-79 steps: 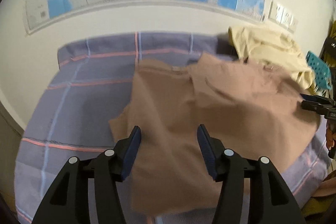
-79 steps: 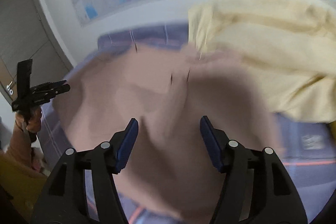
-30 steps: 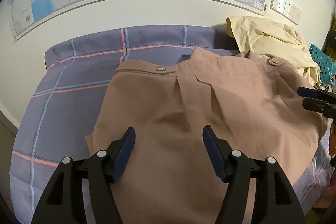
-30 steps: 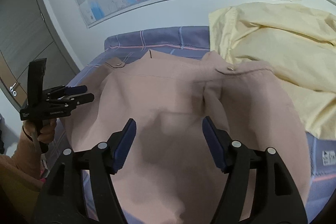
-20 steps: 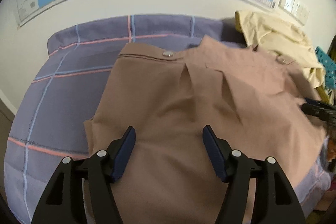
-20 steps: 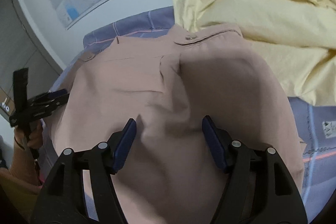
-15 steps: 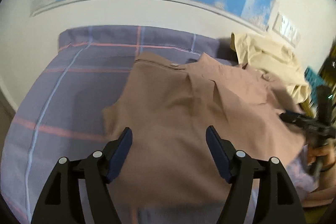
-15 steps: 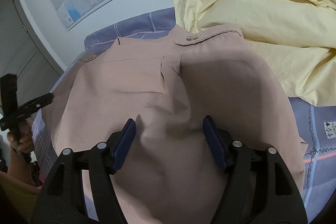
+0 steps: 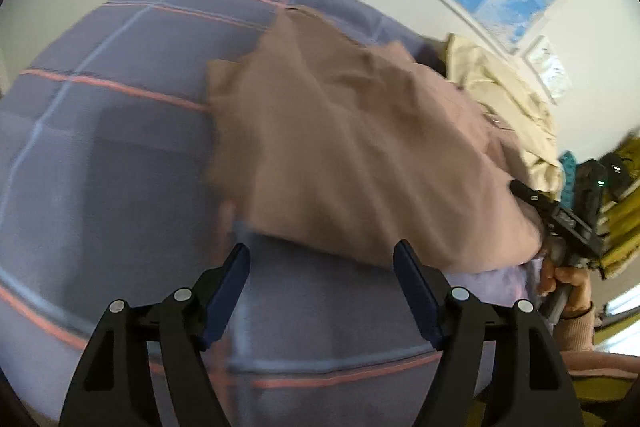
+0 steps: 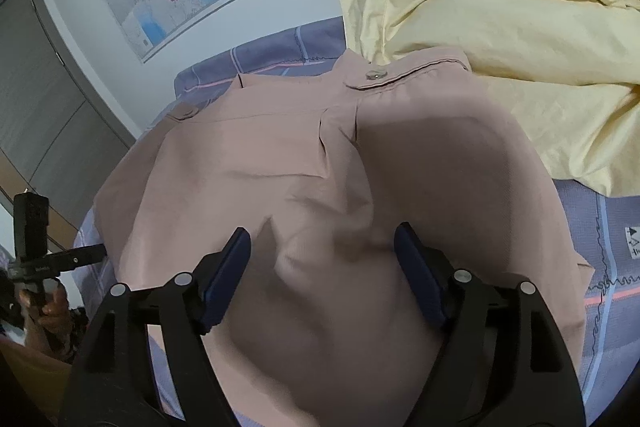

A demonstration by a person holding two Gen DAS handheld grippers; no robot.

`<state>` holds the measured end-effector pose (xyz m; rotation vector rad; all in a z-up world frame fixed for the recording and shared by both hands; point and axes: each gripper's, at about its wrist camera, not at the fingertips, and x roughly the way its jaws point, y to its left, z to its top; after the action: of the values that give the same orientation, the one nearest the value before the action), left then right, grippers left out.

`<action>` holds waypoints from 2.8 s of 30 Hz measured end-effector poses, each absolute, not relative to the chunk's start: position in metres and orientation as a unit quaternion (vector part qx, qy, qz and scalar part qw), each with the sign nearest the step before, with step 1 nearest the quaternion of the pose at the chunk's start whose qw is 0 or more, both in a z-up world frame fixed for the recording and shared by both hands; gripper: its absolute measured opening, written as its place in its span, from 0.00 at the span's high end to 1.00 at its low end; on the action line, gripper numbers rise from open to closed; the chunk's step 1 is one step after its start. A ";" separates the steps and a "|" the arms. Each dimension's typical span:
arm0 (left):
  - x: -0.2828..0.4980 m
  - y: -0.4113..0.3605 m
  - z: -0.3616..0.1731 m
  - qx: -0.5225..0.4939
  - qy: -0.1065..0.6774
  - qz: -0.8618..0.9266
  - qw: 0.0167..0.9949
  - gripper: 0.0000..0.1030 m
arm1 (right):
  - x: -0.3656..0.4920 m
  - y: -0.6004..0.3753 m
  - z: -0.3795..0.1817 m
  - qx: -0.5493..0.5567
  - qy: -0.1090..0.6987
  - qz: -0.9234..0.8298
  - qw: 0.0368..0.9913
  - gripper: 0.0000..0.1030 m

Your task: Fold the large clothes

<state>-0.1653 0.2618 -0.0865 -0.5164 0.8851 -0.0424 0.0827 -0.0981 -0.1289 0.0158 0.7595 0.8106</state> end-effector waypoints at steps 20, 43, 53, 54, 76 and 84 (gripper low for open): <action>-0.109 0.246 -0.091 -0.303 0.367 -0.026 0.879 0.19 | 0.055 -0.136 -0.116 0.057 0.350 0.398 0.846 0.27; -0.090 0.245 -0.090 -0.262 0.385 0.004 0.885 0.33 | 0.022 -0.205 -0.159 0.204 0.410 0.362 0.812 0.23; -0.087 0.248 -0.090 -0.264 0.392 -0.007 0.881 0.29 | 0.058 -0.173 -0.154 0.208 0.391 0.343 0.828 0.17; -0.086 0.247 -0.090 -0.262 0.392 -0.008 0.882 0.28 | 0.061 -0.170 -0.154 0.208 0.390 0.342 0.829 0.16; -0.063 0.230 -0.089 -0.190 0.399 0.045 0.896 0.31 | 0.104 -0.134 -0.150 0.182 0.394 0.379 0.818 0.32; -0.059 0.233 -0.089 -0.183 0.399 0.050 0.897 0.47 | 0.112 -0.127 -0.149 0.168 0.396 0.384 0.817 0.37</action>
<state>-0.0589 0.2327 -0.0888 -0.3795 0.8273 0.1039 0.1116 -0.1269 -0.1490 0.3587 0.8439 0.8180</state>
